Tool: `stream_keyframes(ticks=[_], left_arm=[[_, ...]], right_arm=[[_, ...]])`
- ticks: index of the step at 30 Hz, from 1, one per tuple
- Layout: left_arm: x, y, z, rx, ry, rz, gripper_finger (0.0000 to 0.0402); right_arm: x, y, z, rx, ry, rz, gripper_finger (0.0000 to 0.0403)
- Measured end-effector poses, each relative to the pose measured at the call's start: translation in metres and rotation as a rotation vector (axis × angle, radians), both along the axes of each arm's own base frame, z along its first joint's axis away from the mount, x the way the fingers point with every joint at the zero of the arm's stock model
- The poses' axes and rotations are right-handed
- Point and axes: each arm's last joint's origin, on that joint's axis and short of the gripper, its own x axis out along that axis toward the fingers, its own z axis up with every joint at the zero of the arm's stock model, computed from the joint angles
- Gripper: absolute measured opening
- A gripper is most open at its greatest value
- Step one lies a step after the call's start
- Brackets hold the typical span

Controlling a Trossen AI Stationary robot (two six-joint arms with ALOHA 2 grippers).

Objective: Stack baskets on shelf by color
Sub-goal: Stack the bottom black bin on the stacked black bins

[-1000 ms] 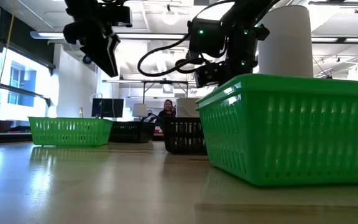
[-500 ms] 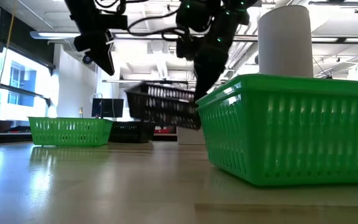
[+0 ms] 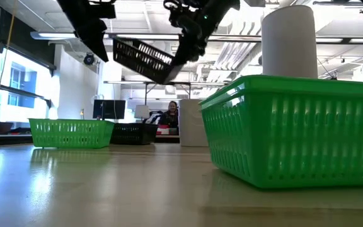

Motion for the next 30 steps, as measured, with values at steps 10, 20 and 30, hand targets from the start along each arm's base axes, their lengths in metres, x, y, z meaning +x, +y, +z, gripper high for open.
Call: stream_keyframes(ticks=[10,20,30], left_arm=[[-0.023,-0.007,0.019,0.051,-0.127,0.045,0.014],[-0.029,-0.01,0.023,0.052,-0.175,0.066,0.014],[-0.024,-0.008,0.029,0.042,-0.345,0.149,0.014]], right_arm=[[0.003,-0.038,0.028,-0.077,-0.239,-0.084,0.0],[0.005,-0.062,0.05,-0.164,-0.47,-0.148,0.0],[0.021,-0.068,0.012,-0.185,-0.333,-0.255,0.0]])
